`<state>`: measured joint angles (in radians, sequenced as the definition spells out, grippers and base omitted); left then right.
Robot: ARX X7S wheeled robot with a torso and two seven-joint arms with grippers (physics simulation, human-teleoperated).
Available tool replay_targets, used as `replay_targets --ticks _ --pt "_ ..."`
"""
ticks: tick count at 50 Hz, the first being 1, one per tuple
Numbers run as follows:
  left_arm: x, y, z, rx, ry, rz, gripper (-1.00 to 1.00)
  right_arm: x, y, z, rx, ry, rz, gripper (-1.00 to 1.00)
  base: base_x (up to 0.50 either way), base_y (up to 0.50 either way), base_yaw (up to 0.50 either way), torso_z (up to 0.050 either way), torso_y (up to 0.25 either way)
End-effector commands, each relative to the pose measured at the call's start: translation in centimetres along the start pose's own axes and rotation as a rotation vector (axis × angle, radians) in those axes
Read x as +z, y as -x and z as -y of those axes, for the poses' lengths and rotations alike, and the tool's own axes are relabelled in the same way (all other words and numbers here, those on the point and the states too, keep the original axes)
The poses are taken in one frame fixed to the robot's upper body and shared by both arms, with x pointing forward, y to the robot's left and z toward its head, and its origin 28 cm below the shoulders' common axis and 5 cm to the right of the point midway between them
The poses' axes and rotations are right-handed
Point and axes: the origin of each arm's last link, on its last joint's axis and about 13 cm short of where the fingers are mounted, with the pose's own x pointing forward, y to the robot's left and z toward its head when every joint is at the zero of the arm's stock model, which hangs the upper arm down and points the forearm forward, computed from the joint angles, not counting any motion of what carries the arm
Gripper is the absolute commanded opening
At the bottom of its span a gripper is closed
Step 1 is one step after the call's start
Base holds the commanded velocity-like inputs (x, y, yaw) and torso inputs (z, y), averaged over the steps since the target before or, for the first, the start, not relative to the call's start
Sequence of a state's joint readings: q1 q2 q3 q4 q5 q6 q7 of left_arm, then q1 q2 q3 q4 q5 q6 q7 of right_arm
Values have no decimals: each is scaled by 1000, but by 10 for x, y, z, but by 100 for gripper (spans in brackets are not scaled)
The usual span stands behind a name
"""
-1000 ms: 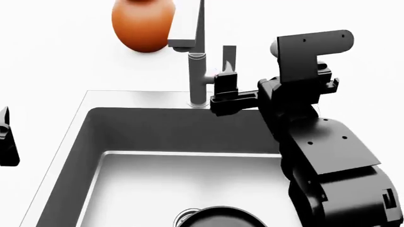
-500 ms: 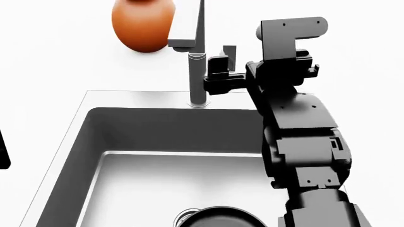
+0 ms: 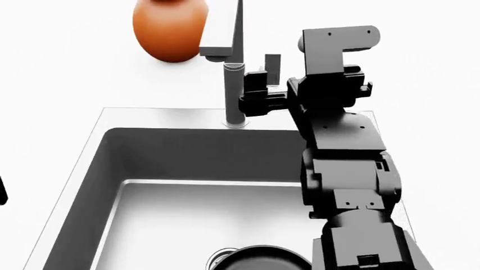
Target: Pick the pan and sponge and place them into the sink. Then turn on the water.
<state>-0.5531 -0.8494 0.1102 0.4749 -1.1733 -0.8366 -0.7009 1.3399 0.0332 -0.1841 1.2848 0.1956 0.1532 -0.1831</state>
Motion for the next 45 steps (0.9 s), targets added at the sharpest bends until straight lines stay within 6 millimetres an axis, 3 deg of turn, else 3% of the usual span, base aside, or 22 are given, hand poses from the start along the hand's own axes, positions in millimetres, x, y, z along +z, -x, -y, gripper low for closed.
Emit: replay_targets --ticks 1,5,20,45 --pt "-5 0 0 -23 2 40 100 1 -2 -5 19 -16 15 100 0 0 0 0 0" --pt "-3 7 -7 -9 -8 73 100 2 -2 -5 15 -21 25 100 0 0 0 0 0" --pt "-3 3 -2 -19 -33 84 100 8 -2 -3 -9 -20 72 100 0 0 0 3 -50" --pt "-4 9 -11 -18 -30 85 100 48 -5 -5 32 -18 208 100 0 0 0 9 -97"
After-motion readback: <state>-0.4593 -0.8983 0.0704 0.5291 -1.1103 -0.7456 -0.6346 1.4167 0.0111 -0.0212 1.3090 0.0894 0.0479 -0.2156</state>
